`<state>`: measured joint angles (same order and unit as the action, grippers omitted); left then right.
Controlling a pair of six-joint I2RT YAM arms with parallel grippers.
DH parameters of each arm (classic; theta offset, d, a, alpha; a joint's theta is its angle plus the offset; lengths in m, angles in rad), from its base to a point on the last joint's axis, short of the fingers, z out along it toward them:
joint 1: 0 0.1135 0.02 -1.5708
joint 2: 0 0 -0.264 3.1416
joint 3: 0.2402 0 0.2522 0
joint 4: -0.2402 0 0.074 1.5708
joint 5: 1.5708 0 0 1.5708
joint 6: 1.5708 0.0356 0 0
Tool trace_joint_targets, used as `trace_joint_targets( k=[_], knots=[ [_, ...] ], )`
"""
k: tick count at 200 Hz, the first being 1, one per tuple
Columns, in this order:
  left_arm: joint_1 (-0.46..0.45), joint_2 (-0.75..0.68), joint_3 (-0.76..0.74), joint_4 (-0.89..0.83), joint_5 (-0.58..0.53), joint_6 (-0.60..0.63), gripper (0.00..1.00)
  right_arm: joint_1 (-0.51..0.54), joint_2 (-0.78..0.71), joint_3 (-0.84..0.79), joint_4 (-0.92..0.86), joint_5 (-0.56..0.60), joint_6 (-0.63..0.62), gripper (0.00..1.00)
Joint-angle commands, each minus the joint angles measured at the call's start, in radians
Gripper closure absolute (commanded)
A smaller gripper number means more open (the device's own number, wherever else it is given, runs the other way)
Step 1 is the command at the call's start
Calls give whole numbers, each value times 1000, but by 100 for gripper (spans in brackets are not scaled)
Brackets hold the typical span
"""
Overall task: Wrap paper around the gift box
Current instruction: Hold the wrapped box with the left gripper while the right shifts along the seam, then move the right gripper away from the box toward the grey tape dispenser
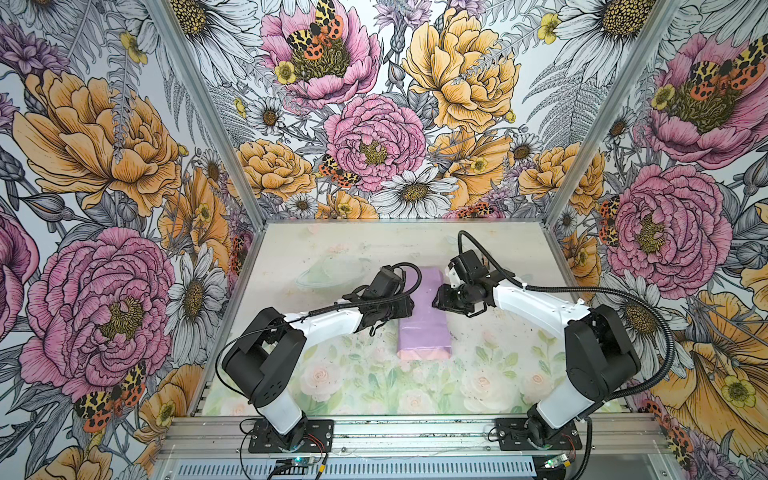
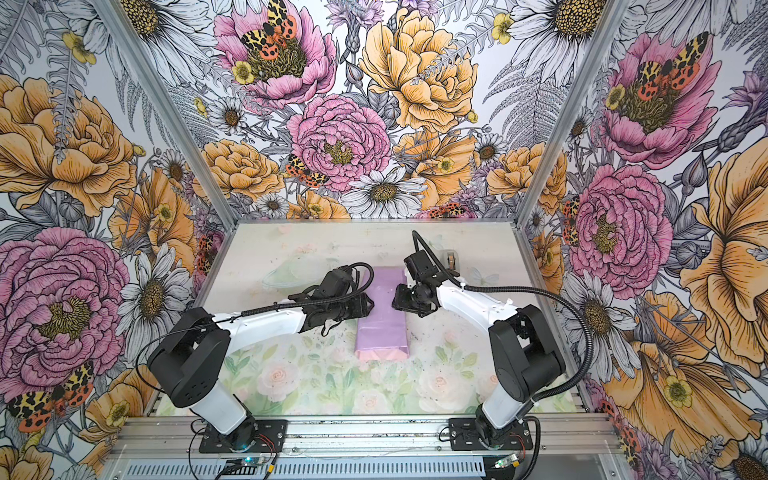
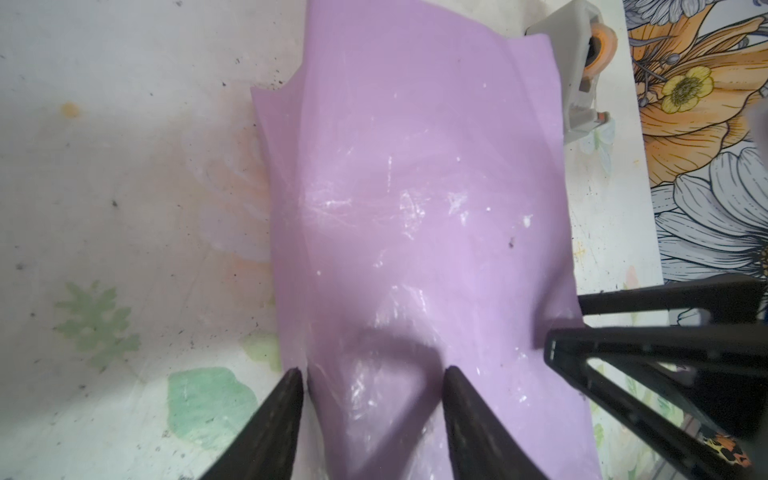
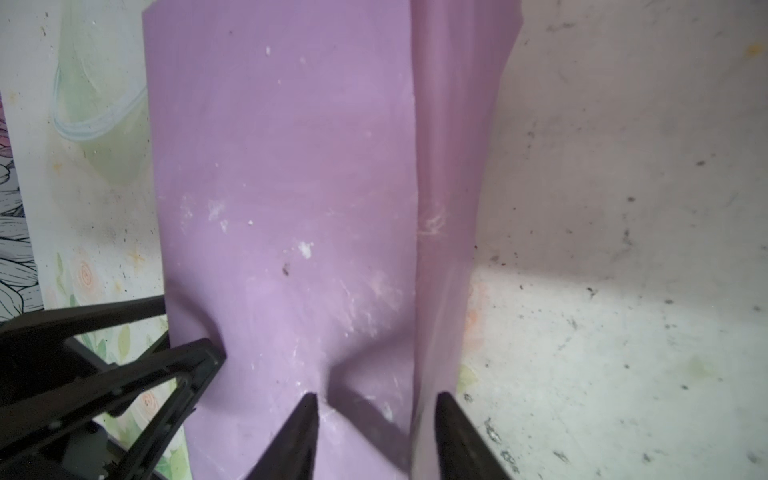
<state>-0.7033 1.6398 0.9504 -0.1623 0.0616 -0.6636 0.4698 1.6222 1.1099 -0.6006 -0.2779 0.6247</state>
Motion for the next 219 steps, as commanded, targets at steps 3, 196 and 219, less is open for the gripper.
trace_joint_targets(
  k=[3, 196, 219],
  knots=[
    [11, -75, 31, -15, -29, 35, 40, -11, -87, -11, 13, -2, -10, 41],
    [57, -202, -70, -23, -47, -7, 33, -395, -176, -16, -40, -138, -333, 42],
    [71, -202, -77, -6, -22, -11, 33, -473, -123, 21, -39, -157, -393, 44]
  ],
)
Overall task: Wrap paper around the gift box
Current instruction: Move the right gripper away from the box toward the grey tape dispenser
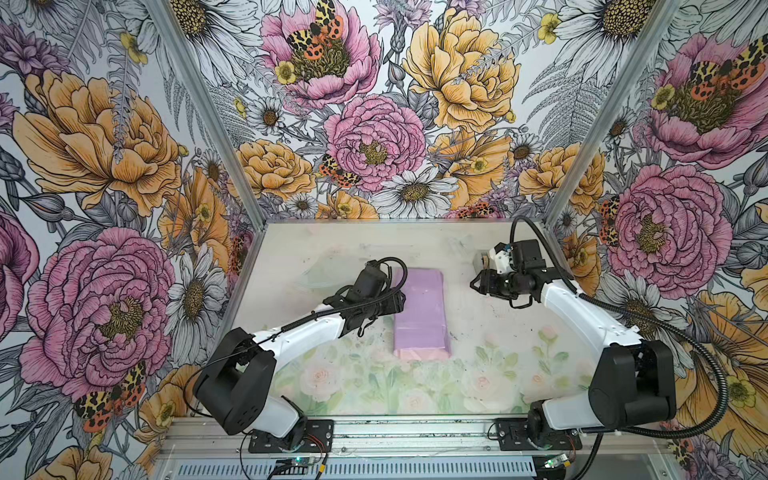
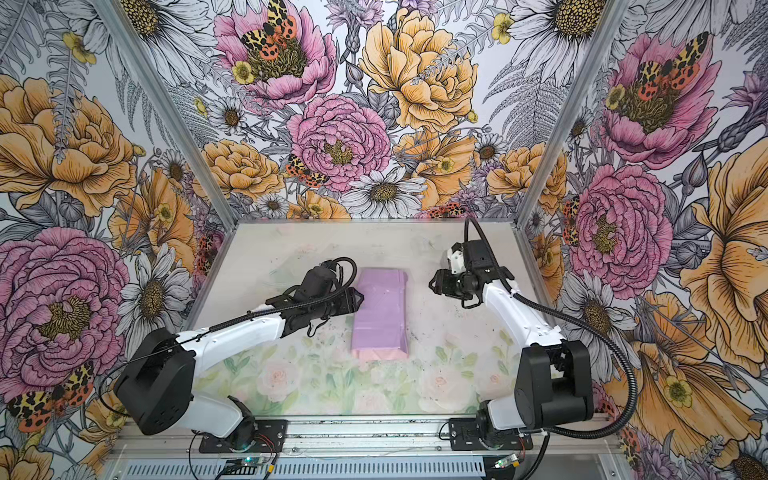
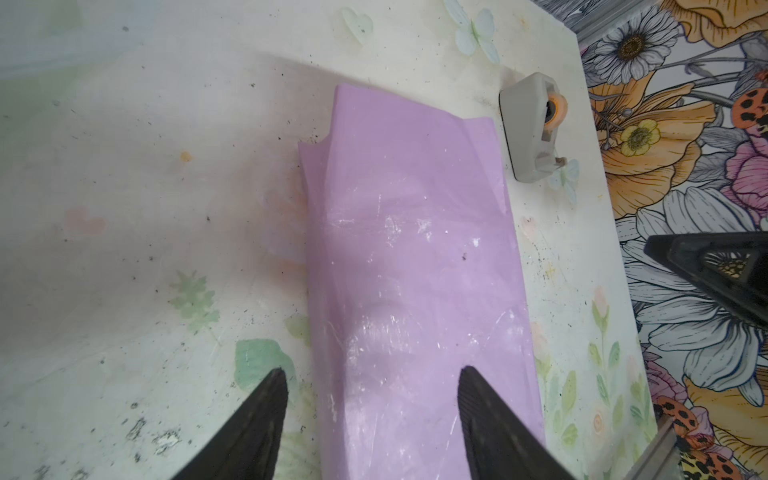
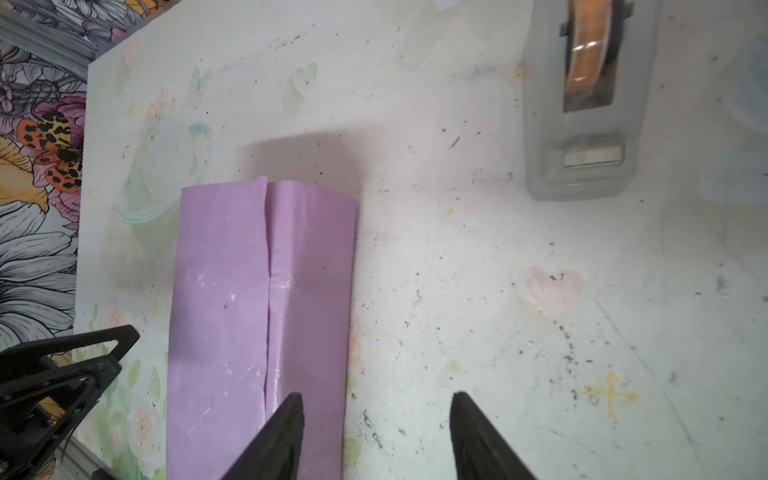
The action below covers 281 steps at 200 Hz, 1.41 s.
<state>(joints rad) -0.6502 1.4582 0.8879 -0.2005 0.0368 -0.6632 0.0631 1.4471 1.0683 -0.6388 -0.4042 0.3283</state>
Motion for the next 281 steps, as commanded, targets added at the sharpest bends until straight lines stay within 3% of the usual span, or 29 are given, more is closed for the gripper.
trace_joint_targets(
  k=[1, 37, 68, 135, 281],
  knots=[
    [18, -21, -15, 33, 3, -12, 33, -70, 55, 64, -1, -30, -98, 44],
    [24, -21, -11, 42, 8, -14, 33, -155, 175, 156, 2, -68, -152, 47],
    [32, -15, -8, 59, 24, -10, 33, -204, 291, 234, 36, -171, -199, 53],
    [56, -6, 6, 56, 42, -6, 33, -243, 515, 371, 39, -253, -284, 58],
    [62, 63, 65, 40, 65, -9, 33, -273, 680, 474, -7, -432, -406, 62]
  ],
)
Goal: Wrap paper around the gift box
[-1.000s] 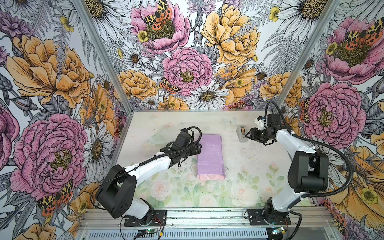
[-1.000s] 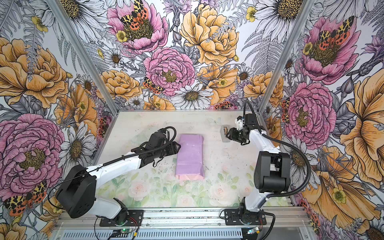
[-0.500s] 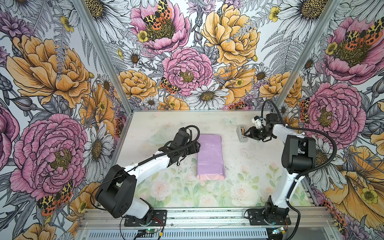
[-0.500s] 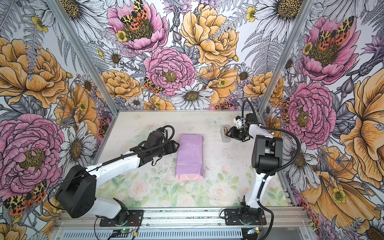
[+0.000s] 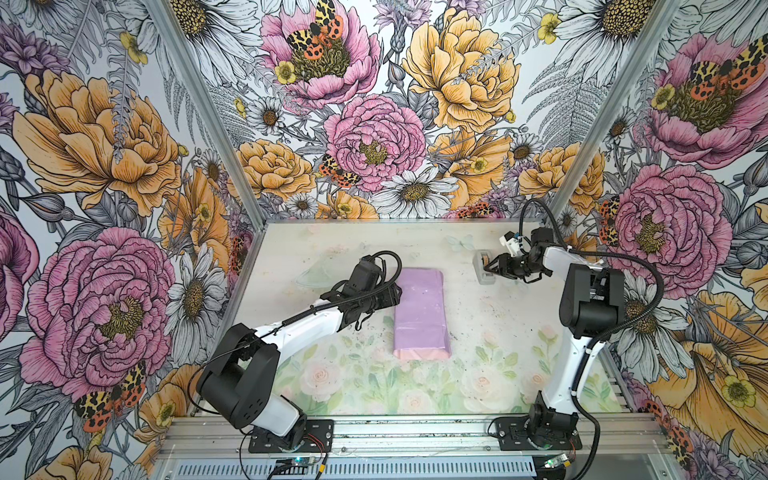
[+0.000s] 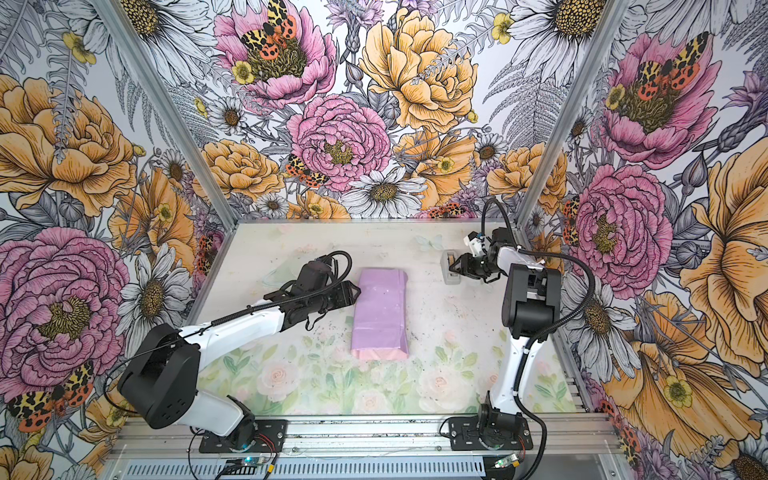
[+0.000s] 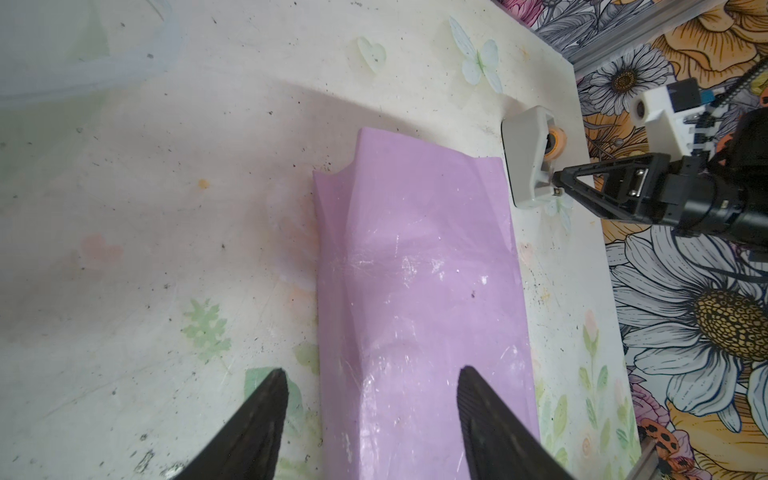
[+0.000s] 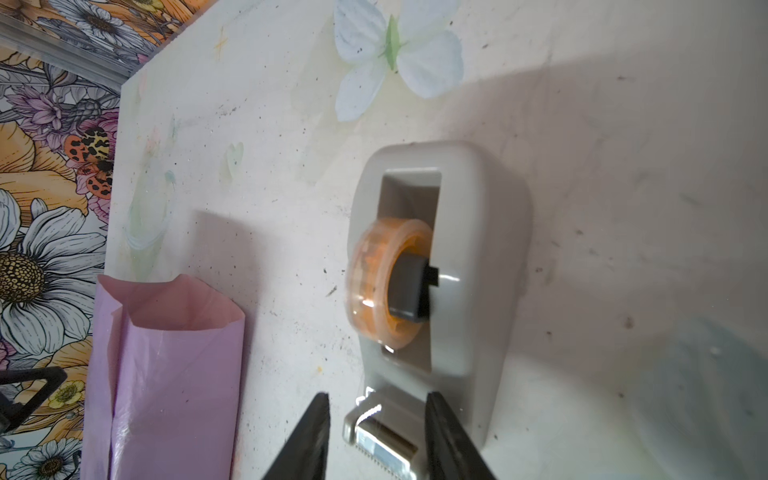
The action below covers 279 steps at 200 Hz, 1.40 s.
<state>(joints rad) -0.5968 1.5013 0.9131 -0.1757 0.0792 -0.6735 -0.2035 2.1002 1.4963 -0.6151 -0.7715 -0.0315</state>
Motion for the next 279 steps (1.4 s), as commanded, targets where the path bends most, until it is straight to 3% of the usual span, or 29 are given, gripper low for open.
trace_joint_targets(
  k=[1, 147, 279],
  knots=[
    [9, 21, 40, 14, 23, 2, 34, -7, 29, 47, -32, -66, -47, 62],
    [20, 47, 69, 2, 36, 13, 34, -5, 181, 230, -314, -96, -217, 70],
    [17, 68, 84, 6, 45, 6, 35, -15, 261, 328, -396, -167, -263, 79]
  ],
)
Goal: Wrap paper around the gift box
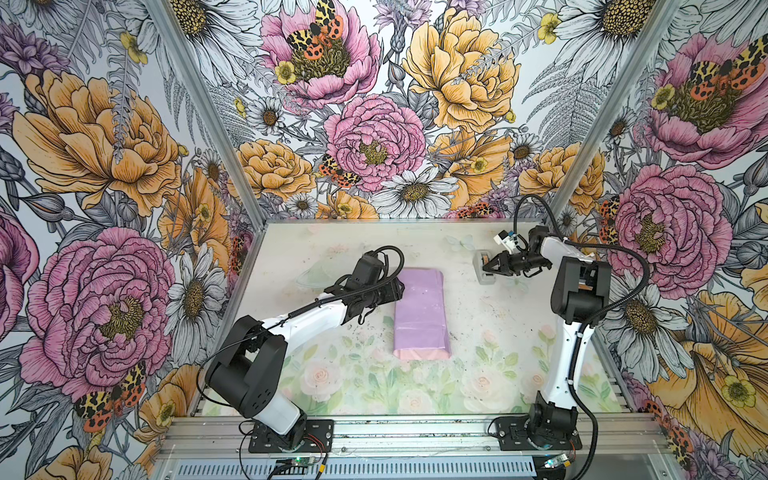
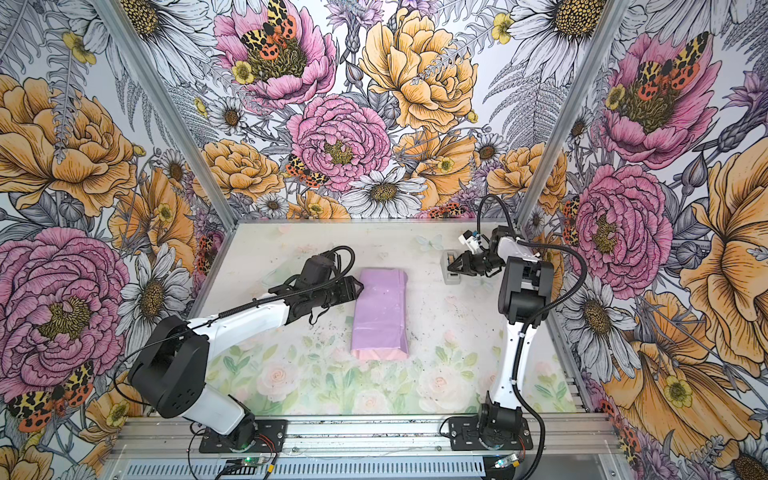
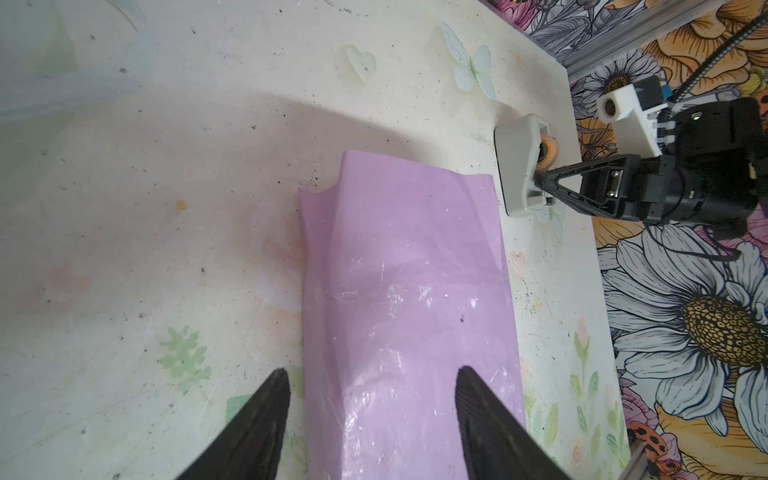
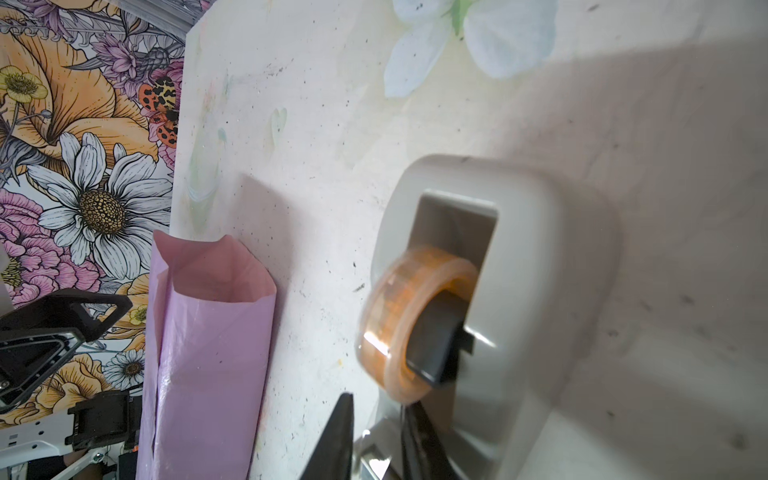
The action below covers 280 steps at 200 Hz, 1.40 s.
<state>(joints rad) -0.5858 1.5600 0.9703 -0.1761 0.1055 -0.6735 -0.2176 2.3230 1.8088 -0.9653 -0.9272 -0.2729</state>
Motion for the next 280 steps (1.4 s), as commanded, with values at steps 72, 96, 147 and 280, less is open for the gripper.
trace_joint_targets(
  k=[72, 96, 147, 280],
  knots=[
    [3, 24, 39, 7, 24, 8, 35, -14, 31, 18, -46, -57, -24, 83],
    [2, 24, 39, 6, 24, 9, 35, -17, 26, 18, -46, -74, -26, 84],
    [1, 24, 41, 6, 23, 7, 35, -19, 22, 20, -44, -93, -28, 88],
    [-2, 18, 36, 5, 17, 9, 35, -35, -106, -15, 12, -94, 151, 100]
  ],
)
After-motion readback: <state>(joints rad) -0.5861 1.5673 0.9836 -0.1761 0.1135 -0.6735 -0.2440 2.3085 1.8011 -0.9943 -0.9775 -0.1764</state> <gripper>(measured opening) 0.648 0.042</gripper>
